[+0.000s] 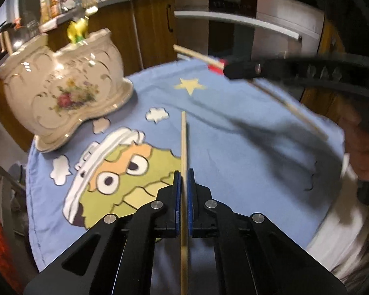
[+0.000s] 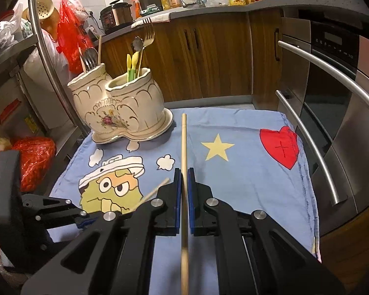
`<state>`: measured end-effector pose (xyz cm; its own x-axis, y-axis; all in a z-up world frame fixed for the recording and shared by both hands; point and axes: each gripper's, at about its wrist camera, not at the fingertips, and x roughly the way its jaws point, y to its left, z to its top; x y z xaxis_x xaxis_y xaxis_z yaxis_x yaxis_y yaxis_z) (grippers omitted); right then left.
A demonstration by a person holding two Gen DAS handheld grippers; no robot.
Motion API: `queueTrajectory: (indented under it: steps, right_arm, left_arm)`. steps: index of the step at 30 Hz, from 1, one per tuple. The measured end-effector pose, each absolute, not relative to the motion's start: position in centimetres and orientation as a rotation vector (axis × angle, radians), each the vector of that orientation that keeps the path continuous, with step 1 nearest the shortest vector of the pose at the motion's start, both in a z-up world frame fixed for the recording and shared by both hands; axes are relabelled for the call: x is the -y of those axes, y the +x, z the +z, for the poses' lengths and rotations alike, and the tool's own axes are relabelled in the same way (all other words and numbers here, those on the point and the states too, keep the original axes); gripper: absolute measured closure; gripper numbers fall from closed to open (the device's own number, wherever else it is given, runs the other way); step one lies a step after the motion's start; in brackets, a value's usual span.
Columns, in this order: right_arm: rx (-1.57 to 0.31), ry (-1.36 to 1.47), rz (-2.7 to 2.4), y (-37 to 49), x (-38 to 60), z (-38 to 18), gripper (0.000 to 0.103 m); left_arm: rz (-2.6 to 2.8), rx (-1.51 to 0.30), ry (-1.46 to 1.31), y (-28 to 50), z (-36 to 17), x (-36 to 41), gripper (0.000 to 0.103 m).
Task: Organize utensils
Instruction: 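Lift both wooden chopsticks up to the ceramic holder with both tools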
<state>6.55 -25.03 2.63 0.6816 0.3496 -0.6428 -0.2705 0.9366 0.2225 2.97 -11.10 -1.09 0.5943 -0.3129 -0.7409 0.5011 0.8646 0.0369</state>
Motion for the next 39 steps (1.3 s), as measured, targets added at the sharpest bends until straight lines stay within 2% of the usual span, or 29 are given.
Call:
queueTrajectory:
  steps: [11, 17, 21, 30, 39]
  right_arm:
    - [-0.64, 0.13, 0.409, 8.7, 22.6, 6.9, 0.098]
    - [-0.564, 0.185, 0.439, 12.4, 21.1, 10.1, 0.098]
    - [-0.525, 0.261, 0.468, 15.4, 20.3, 11.7, 0.098]
    - [-0.418, 0.304, 0.484, 21.1, 17.8, 12.2, 0.098]
    - [-0.272, 0.326, 0.497, 22.4, 16.6, 10.2, 0.098]
  left_arm:
    - [-0.438, -0.507, 0.085, 2.0, 8.8, 4.2, 0.098]
    - [-0.377, -0.375, -0.048, 5.7, 14.3, -0.1, 0.098]
    - [-0.356, -0.334, -0.14, 10.0, 16.0, -2.0, 0.098]
    - [-0.365, -0.271, -0.207, 16.6, 15.8, -2.8, 0.098]
    - [-0.311, -0.177, -0.206, 18.2, 13.3, -3.5, 0.098]
